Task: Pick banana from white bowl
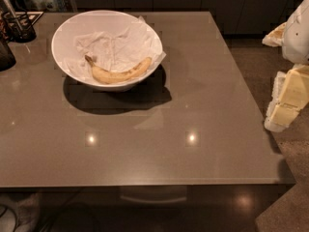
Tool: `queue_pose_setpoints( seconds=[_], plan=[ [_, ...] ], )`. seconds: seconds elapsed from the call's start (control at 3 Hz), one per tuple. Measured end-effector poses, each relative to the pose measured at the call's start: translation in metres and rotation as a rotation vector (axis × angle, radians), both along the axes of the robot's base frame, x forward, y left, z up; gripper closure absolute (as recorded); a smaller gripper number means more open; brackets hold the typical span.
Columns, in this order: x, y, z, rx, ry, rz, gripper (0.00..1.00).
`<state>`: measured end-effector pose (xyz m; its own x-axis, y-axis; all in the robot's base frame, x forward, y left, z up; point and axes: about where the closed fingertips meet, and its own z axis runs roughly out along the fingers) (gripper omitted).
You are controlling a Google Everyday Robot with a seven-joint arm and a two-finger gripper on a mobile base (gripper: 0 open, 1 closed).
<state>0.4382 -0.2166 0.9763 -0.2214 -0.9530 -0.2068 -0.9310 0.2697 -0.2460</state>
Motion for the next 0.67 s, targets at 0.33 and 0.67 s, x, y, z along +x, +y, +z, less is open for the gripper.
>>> queue_pose_setpoints(
  seconds=[0.33,0.67],
  plan=[
    [0.0,0.0,0.0,0.0,0.0,0.0,0.0],
    [0.007,0.0036,-0.0046,-0.08,0.02,-0.037,0.0]
  ],
)
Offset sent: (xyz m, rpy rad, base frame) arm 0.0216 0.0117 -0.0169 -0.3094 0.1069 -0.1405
